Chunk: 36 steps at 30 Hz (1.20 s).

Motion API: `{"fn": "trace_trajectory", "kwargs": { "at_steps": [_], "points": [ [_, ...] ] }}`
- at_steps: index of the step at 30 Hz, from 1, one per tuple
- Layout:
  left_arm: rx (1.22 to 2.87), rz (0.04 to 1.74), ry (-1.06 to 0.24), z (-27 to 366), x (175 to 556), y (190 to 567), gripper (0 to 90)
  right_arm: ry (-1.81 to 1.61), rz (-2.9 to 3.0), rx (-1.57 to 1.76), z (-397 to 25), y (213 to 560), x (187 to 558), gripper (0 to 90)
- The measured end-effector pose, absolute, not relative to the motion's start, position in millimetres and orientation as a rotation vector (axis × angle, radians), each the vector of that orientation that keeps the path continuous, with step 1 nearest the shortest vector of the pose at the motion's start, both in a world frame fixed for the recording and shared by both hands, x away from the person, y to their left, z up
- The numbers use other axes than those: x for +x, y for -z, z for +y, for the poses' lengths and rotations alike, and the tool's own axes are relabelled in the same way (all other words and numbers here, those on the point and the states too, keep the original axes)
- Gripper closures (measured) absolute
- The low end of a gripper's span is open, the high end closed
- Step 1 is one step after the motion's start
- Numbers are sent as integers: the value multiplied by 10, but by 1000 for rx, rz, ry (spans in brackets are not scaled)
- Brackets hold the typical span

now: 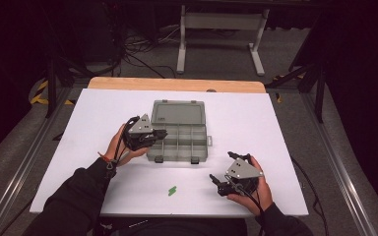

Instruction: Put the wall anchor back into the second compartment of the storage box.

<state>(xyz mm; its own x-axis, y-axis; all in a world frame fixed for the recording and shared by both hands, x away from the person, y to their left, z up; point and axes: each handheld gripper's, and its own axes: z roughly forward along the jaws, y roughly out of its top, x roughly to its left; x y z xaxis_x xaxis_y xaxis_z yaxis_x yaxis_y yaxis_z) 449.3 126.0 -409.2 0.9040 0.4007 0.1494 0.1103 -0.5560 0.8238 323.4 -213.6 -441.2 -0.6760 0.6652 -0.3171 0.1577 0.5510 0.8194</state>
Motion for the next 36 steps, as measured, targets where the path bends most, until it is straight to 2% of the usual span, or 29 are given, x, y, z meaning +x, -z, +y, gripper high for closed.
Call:
{"fn": "trace_trajectory", "kwargs": {
  "at_steps": [36],
  "points": [
    [2158, 419, -358, 1117, 4802, 4184, 841, -1052, 2172, 671, -2137, 4425, 3241, 79]
  ]
}}
